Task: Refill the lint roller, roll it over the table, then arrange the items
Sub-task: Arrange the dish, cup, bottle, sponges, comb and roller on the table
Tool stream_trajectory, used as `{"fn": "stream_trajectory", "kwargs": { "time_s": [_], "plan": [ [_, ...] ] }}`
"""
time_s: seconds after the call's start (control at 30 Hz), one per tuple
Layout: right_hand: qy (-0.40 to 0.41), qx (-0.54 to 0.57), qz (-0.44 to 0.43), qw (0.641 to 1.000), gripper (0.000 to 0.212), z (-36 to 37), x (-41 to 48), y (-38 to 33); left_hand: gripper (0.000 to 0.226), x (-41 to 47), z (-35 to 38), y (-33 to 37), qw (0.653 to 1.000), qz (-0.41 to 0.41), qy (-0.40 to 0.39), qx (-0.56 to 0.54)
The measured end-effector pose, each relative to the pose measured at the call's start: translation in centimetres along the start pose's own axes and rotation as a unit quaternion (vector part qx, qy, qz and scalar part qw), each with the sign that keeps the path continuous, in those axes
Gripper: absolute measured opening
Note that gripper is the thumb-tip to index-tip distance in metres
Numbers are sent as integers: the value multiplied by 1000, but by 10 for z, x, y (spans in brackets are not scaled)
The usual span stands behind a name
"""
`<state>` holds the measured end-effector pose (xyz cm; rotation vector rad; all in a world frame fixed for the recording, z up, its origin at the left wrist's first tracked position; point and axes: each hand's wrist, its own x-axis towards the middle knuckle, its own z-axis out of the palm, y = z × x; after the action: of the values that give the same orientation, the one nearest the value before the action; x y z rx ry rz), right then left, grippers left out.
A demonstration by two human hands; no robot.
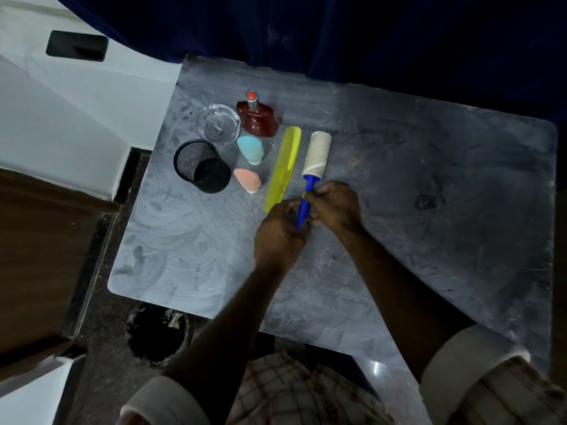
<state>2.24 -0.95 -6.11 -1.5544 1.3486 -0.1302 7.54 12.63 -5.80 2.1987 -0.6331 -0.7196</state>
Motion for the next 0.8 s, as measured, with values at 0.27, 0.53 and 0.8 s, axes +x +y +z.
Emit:
{"fn": "stream_trajectory", "kwargs": {
  "time_s": [0.27, 0.53, 0.8],
  "plan": [
    [24, -105, -45, 993, 30, -8, -8, -6, 52, 1, 0, 0, 999, 27, 10, 43],
    [22, -109, -31, 993, 34, -14, -11, -9, 49, 4, -1, -4, 994, 63, 16, 89],
    [6, -107, -26, 994, 38, -27, -19, -8, 54, -1, -6, -1, 991, 76, 19, 110]
  ]
}}
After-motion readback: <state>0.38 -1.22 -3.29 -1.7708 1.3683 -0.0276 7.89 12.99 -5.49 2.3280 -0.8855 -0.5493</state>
